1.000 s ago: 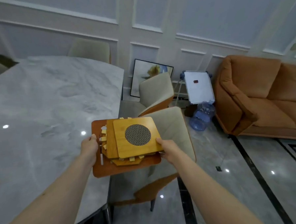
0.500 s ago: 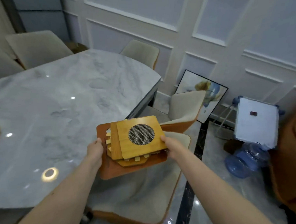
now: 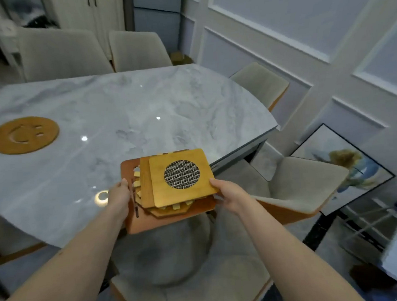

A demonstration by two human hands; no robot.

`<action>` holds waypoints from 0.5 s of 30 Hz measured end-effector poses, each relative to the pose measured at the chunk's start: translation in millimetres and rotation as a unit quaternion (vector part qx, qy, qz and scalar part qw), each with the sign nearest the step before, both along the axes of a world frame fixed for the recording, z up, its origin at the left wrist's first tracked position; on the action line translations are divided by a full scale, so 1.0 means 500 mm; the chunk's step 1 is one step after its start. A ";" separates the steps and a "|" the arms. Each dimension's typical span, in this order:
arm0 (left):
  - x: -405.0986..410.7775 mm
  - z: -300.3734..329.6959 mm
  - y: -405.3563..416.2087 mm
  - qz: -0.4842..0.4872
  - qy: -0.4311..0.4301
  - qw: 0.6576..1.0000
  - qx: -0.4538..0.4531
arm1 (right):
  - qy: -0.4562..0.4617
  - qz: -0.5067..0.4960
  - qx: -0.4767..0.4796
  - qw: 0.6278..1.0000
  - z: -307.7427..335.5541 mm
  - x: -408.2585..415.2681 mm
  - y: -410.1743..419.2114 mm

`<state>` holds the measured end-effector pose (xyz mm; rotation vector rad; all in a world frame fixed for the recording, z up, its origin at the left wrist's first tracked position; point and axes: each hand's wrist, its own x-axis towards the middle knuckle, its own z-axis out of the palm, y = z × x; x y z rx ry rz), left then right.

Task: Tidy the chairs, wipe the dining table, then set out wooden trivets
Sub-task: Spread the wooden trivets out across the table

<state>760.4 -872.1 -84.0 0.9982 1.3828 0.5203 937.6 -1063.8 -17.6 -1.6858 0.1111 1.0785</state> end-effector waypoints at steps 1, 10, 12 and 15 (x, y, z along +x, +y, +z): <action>-0.001 -0.003 0.009 0.011 -0.001 1.000 0.003 | -0.002 0.021 0.001 1.000 0.001 0.009 0.011; -0.118 -0.038 0.099 0.135 0.046 0.989 0.039 | 0.027 0.056 0.031 0.998 -0.018 0.054 0.167; -0.159 -0.044 0.107 0.161 0.054 0.985 0.043 | 0.027 0.060 0.029 0.997 -0.038 0.053 0.206; -0.230 -0.054 0.109 0.201 0.075 0.976 0.048 | 0.024 0.071 0.023 0.997 -0.066 0.043 0.266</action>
